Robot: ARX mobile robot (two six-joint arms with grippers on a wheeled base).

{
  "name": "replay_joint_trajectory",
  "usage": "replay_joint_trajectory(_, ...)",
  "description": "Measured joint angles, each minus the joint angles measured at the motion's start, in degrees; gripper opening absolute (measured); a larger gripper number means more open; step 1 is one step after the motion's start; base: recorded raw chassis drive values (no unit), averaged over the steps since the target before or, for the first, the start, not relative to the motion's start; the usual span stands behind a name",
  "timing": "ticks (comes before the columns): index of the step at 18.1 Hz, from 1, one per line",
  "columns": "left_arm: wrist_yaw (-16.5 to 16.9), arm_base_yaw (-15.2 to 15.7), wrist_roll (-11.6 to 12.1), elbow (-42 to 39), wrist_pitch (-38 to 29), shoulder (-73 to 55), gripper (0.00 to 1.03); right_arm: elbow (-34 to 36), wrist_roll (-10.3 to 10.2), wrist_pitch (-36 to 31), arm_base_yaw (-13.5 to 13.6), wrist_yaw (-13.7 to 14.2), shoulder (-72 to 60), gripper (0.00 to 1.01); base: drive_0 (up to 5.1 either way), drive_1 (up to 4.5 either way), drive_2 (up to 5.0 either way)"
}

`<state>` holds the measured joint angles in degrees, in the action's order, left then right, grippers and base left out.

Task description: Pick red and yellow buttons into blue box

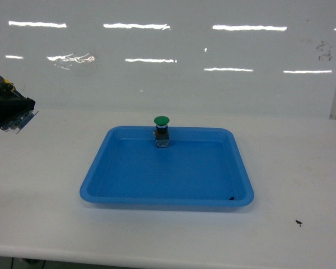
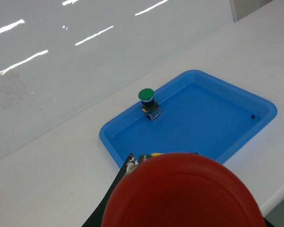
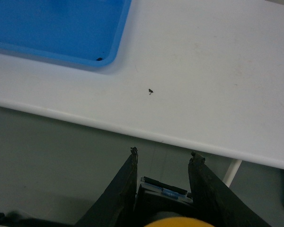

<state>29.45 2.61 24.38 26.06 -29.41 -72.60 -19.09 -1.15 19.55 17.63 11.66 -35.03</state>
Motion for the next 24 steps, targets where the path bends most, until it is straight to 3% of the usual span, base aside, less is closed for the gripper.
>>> replay_joint_trajectory(7,-0.02,0.0,0.0,0.0,0.07,-0.07,0.25,0.0,-0.35,0.07,-0.02,0.0,-0.13,0.29,0.0,0.0,0.0)
replay_joint_trajectory(24,-0.02,0.02,0.0,0.0,-0.13,0.0,0.25,0.0,-0.35,0.04,0.0,-0.04,-0.11,0.29,3.8,-4.72,1.0)
